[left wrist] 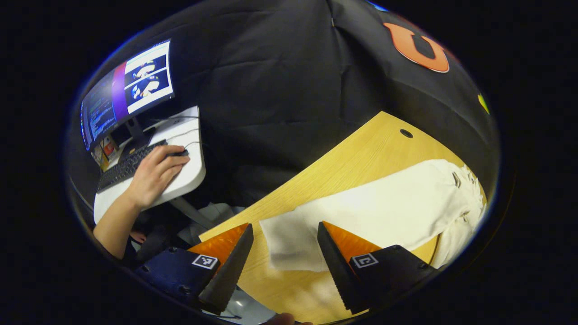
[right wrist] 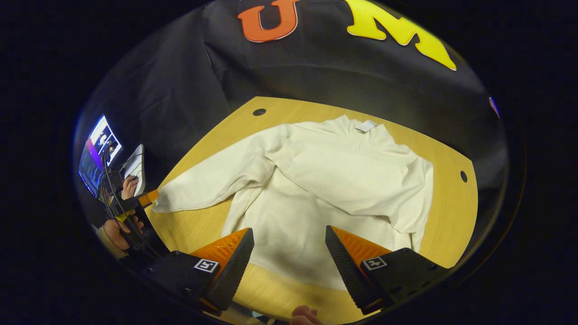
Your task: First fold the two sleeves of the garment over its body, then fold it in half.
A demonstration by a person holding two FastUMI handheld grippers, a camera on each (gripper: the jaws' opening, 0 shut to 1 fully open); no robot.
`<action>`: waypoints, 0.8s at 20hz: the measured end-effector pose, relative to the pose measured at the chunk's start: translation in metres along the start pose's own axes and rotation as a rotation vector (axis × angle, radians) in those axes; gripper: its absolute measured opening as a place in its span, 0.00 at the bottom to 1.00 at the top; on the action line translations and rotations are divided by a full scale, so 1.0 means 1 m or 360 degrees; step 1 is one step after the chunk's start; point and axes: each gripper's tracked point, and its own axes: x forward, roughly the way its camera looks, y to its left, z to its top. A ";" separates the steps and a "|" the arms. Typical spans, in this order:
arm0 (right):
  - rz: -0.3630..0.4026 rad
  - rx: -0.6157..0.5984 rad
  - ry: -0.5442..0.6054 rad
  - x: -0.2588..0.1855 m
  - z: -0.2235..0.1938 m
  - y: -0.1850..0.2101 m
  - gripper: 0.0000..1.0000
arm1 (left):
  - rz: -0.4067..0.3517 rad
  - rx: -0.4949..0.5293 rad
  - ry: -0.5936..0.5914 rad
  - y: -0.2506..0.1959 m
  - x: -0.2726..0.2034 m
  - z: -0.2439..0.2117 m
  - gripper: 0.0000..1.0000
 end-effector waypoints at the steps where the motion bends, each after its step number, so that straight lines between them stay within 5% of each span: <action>1: -0.0004 -0.0005 0.0003 0.001 -0.002 0.001 0.99 | 0.0000 -0.0062 0.0069 0.000 0.002 -0.007 0.90; 5: -0.0020 0.0023 0.0022 0.001 -0.006 0.001 0.99 | 0.0036 -0.0274 0.0295 0.005 0.010 -0.031 0.85; 11: -0.0033 0.0073 0.0045 0.004 -0.013 -0.001 0.96 | 0.0024 -0.0200 0.0489 0.002 0.014 -0.032 0.80; 16: -0.0008 0.0105 0.0051 0.000 -0.021 0.000 0.99 | 0.0013 -0.0221 0.0605 -0.002 0.016 -0.031 0.58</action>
